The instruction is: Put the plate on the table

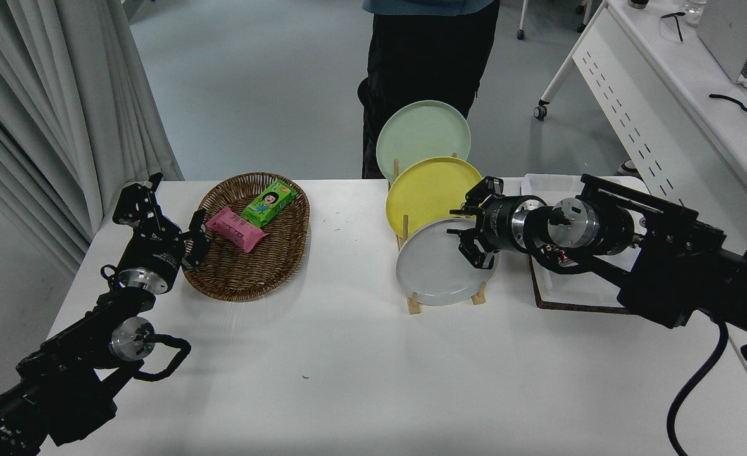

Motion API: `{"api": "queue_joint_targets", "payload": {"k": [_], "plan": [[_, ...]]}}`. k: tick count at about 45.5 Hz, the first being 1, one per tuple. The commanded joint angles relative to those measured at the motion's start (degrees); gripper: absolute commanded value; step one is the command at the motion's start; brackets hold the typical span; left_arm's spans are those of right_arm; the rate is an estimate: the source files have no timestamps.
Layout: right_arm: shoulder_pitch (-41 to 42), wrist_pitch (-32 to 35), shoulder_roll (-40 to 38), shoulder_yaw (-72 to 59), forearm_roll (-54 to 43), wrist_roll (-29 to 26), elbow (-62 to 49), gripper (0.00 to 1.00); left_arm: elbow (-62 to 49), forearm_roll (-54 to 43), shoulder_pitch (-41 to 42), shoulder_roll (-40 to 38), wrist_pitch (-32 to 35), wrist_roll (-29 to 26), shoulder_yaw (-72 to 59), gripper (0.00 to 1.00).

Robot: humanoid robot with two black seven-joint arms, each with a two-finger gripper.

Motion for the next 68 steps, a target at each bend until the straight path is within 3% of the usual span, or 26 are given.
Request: {"api": "queue_joint_targets", "payload": {"k": [1, 27, 37, 58, 68], "plan": [[-0.01, 0.00, -0.06, 0.01, 0.00, -0.04, -0.01, 0.23, 0.00, 0.00, 0.00, 0.00, 0.00, 0.00, 0.00, 1.00], [0.08, 0.00, -0.15, 0.44, 0.00, -0.12, 0.08, 0.20, 0.00, 0.00, 0.00, 0.00, 0.00, 0.00, 0.00, 1.00], [0.08, 0.00, -0.24, 1.24, 0.08, -1.00, 0.08, 0.09, 0.00, 0.00, 0.00, 0.00, 0.00, 0.00, 0.00, 1.00], [0.08, 0.00, -0.94, 1.59, 0.08, -2.06, 0.08, 0.08, 0.00, 0.00, 0.00, 0.00, 0.00, 0.00, 0.00, 1.00], [0.43, 0.00, -1.03, 1.94, 0.08, -3.46, 0.16, 0.00, 0.00, 0.00, 0.00, 0.00, 0.00, 0.00, 0.00, 1.00]]}}
